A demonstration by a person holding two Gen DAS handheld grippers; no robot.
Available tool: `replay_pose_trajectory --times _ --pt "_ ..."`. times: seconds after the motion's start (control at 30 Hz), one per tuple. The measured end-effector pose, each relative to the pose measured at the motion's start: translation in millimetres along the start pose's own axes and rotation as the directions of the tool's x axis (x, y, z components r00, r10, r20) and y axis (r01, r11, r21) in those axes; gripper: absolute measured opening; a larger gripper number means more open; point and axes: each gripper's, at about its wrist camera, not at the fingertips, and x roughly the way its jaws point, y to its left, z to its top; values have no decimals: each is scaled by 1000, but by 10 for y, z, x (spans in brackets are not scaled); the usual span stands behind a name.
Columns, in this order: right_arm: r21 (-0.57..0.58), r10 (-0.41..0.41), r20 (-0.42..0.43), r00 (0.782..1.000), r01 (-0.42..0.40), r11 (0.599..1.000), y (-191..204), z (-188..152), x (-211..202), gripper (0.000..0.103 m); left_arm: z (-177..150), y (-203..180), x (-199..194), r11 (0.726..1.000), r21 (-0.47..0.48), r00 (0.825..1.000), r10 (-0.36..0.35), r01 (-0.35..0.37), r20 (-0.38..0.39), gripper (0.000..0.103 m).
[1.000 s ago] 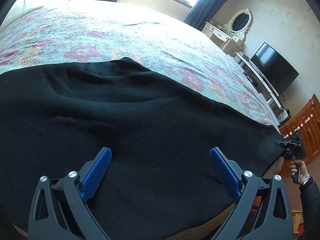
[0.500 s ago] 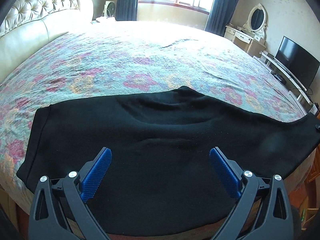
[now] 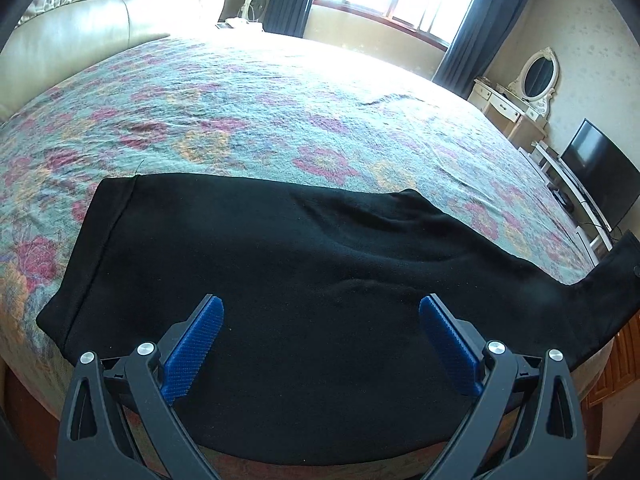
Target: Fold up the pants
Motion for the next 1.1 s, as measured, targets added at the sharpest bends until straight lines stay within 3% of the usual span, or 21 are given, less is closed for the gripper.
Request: replay_pose_trajectory --times 0.53,1.1 --pt "-110 87 -92 992 -97 989 1239 -279 874 18 109 -128 -172 998 14 998 -56 56 30 98" --pt "-239 -78 -259 963 14 971 1709 -998 2152 20 97 -155 -166 997 -18 997 -71 72 25 98"
